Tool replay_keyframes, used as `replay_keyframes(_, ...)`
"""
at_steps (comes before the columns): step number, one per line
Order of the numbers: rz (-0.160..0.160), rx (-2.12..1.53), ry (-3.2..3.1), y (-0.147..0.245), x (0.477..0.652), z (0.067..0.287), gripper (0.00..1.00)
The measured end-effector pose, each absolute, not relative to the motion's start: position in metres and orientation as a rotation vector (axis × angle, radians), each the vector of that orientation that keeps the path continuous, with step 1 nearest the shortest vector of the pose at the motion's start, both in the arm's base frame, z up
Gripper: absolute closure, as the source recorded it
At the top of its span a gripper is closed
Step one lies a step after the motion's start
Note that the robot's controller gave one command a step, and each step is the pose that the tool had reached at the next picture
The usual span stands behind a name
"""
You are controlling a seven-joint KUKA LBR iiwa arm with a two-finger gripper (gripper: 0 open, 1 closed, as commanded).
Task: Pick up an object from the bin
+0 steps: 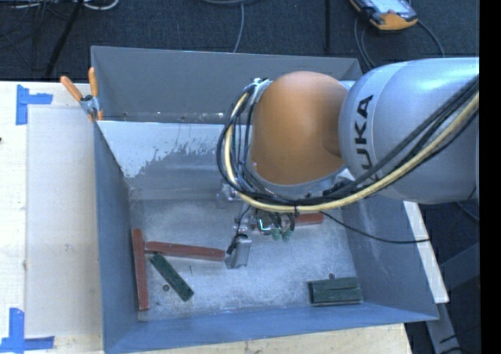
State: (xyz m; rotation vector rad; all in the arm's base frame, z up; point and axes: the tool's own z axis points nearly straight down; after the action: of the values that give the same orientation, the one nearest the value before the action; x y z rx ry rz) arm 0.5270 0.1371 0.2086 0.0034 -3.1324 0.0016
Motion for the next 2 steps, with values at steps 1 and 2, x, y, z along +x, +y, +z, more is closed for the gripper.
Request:
replay_keyframes(1, 0.0, -0.002, -3.14, 0.136, 0.529, 0.213, 0.0)
replay_keyframes(2, -0.001, 0.149, -3.141, 0.138, 0.537, 0.18, 0.0)
